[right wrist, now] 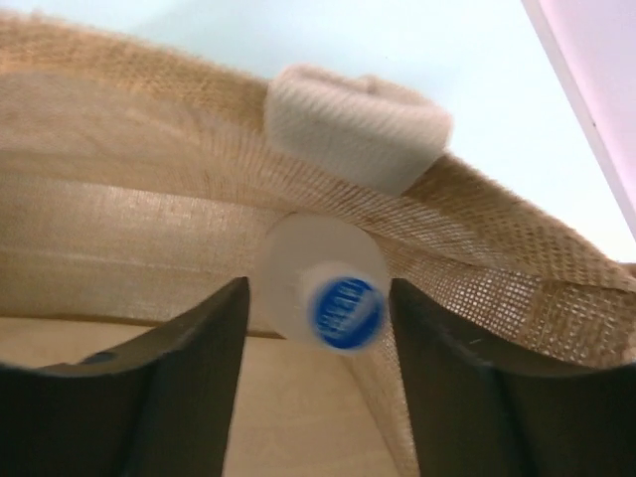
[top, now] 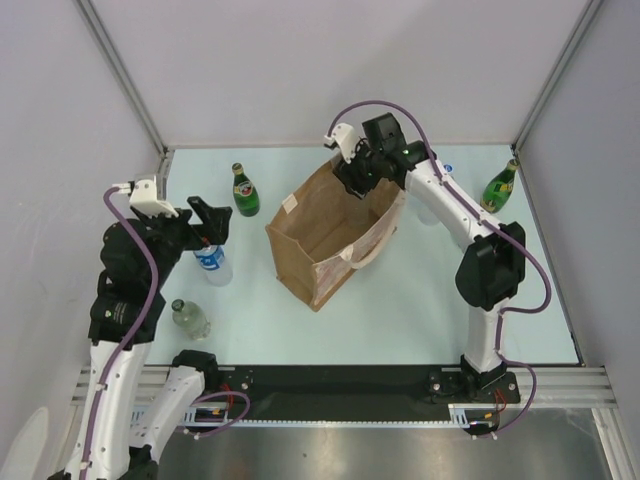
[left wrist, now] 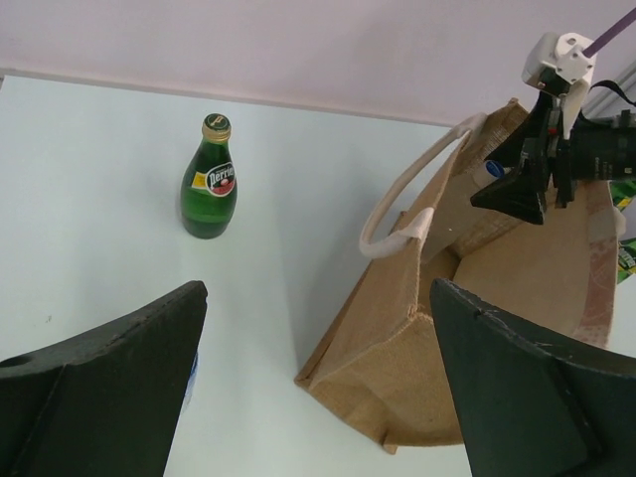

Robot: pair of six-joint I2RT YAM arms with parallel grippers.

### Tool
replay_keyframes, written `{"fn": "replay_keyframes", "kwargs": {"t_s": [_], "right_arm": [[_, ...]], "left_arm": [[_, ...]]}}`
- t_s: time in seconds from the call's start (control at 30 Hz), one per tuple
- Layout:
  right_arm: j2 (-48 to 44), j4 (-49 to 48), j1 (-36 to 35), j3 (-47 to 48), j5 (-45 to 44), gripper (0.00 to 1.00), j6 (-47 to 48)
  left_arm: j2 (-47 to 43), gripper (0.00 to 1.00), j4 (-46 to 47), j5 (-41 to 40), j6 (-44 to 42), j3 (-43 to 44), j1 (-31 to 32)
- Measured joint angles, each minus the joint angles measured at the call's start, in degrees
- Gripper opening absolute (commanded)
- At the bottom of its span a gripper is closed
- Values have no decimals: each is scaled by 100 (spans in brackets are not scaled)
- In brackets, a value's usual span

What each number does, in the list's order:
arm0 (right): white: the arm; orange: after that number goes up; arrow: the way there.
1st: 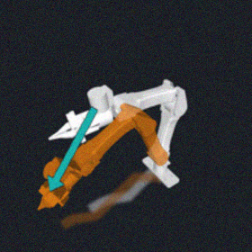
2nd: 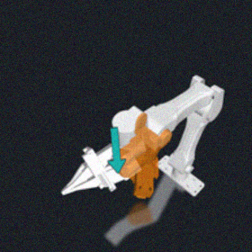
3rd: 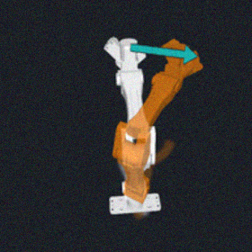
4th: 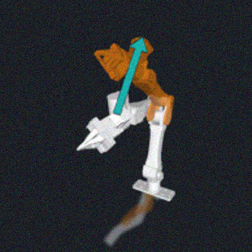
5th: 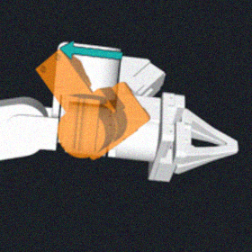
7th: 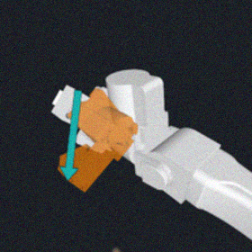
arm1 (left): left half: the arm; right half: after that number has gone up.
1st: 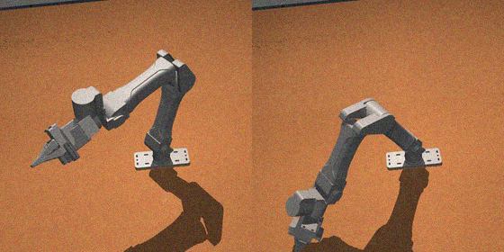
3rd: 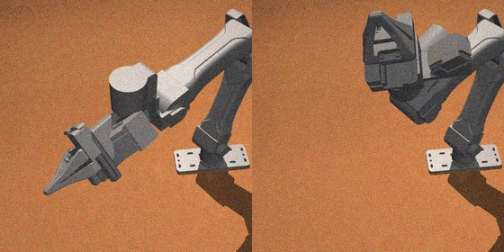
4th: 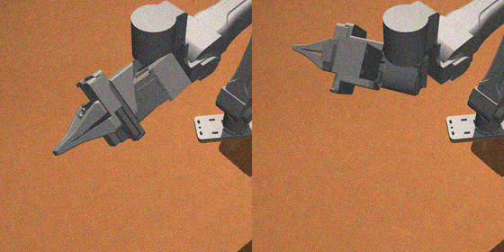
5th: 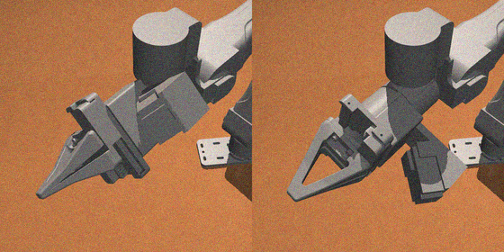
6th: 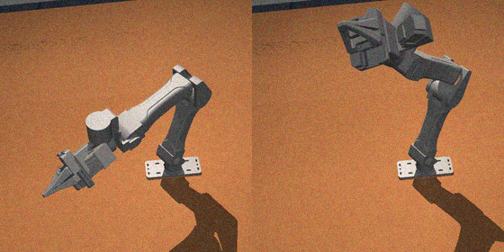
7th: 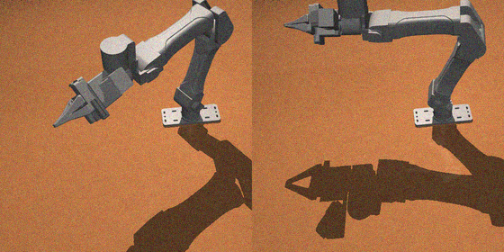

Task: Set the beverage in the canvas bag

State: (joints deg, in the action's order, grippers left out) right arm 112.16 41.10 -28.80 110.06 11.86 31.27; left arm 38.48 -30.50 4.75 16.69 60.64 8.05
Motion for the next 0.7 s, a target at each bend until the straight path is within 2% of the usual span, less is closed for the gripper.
{"fn": "replay_keyframes", "kwargs": {"t_s": [0.23,0.37,0.53,0.7], "right_arm": [[-304,181,66,208,142,70,-2],[-802,240,197,343,573,70,-111],[-1580,363,444,280,1204,73,-190],[-2253,369,664,-208,1615,73,-223]], "left_arm": [[481,100,227,63,131,22,0],[767,100,151,94,199,122,0],[914,98,-422,-79,343,273,0],[903,94,-1279,-697,603,380,0]]}}
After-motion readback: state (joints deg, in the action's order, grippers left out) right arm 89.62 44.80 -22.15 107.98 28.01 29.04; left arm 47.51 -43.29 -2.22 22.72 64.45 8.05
